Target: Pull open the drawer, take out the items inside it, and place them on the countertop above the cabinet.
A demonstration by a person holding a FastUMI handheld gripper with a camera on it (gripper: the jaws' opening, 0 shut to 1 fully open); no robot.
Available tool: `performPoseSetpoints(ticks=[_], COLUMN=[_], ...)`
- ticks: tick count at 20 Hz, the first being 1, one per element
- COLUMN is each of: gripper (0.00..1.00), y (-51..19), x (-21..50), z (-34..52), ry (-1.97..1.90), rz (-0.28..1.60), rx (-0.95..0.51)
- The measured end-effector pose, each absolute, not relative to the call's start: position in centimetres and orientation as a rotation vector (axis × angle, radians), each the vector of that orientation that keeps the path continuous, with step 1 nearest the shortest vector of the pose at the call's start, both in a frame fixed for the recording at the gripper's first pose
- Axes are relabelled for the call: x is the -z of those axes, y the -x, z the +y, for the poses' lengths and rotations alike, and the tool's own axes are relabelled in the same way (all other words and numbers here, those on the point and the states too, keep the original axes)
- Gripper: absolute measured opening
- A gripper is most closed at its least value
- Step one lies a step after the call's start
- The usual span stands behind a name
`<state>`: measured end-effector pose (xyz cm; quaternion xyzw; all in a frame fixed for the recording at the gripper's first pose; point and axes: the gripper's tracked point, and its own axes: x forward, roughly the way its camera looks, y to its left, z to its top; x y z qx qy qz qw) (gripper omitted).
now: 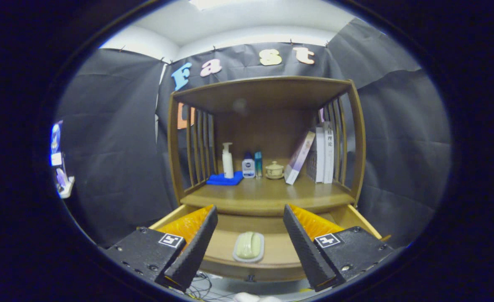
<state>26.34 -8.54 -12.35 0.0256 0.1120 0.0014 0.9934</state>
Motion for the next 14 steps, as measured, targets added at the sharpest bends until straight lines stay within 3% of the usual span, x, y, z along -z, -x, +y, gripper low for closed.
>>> performPoseSetpoints(ticks=[6, 14], gripper=[0.98, 0.92], y=[-33.9, -37.9], x=[12.3, 21.6], z=[-9.5, -8.3], ry=[-0.150, -0.069], rz=[0.436, 0.821], rx=[0.029, 0.017])
